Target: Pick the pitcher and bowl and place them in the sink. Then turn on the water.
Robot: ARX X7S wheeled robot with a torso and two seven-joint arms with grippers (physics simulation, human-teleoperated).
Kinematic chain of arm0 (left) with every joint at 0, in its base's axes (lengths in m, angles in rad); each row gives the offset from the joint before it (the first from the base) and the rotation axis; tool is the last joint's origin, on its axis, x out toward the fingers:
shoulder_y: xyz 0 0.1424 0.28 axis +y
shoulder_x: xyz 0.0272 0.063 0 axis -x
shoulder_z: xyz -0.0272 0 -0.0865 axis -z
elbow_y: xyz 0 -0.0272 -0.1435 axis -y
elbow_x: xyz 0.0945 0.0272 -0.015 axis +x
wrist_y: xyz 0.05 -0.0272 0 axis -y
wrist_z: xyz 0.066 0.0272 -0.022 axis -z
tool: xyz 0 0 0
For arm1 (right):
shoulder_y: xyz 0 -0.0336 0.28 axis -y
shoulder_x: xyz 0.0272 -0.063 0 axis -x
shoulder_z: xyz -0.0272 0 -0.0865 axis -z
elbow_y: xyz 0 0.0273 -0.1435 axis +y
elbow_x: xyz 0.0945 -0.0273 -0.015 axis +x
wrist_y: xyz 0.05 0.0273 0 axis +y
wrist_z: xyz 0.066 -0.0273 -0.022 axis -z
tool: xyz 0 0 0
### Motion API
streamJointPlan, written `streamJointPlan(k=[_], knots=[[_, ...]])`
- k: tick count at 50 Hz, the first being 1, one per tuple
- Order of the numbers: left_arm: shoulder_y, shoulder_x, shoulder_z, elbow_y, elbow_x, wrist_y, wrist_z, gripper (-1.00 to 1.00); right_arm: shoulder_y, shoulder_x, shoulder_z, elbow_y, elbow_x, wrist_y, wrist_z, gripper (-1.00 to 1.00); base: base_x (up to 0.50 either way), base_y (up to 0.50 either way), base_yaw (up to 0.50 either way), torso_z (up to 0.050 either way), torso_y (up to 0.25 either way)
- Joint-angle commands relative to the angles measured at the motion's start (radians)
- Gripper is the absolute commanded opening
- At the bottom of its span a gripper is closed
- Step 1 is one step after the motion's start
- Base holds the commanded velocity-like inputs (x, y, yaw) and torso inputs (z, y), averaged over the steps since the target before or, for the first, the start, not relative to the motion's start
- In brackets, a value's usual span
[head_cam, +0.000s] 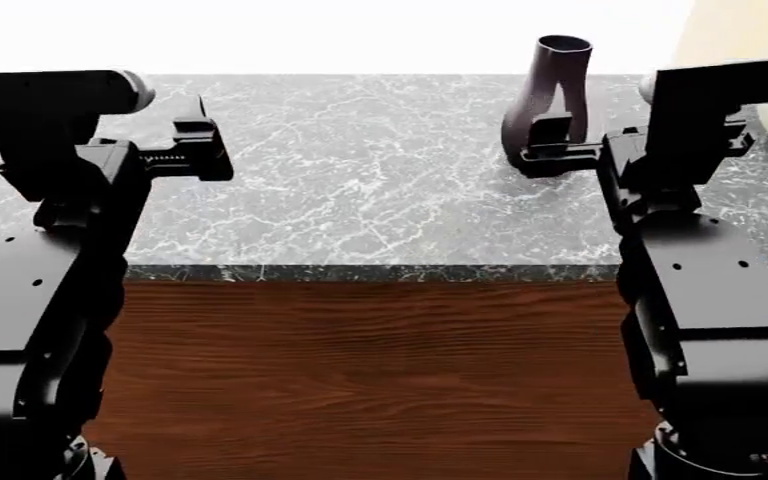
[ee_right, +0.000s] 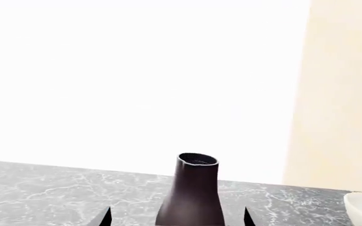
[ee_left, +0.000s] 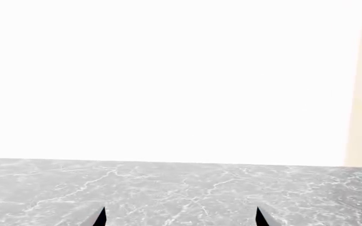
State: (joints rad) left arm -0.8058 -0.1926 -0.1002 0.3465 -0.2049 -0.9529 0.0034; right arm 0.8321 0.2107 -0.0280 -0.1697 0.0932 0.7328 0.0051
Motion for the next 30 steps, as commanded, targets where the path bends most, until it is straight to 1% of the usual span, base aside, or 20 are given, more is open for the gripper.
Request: streamJointPlan(k=[1,9,16,30], knots=[[-0.029,-0.007,0.015,-0.010,-0.001,-0.018,-0.008,1.00,0.021,0.021,0.020,0.016,0.011,0.017,-0.002,1.00,0.00,-0.50,0.00,0.000,0.000],[0.000,-0.011,0.033,0.024,-0.050,-0.023,0.049,1.00,0.004,0.031,0.031,-0.001,0.019,0.023,0.000,1.00,0.00,-0.50,0.00,0.000,0.000],[-0.013,-0.007,0.050,0.041,-0.067,-0.055,0.053,1.00,-0.010,0.032,0.034,-0.011,0.026,0.025,0.001,1.00,0.00,-0.50,0.00,0.000,0.000],[-0.013,-0.006,0.047,0.030,-0.081,-0.050,0.053,1.00,-0.011,0.037,0.025,0.004,0.029,0.019,0.003,1.00,0.00,-0.50,0.00,0.000,0.000]])
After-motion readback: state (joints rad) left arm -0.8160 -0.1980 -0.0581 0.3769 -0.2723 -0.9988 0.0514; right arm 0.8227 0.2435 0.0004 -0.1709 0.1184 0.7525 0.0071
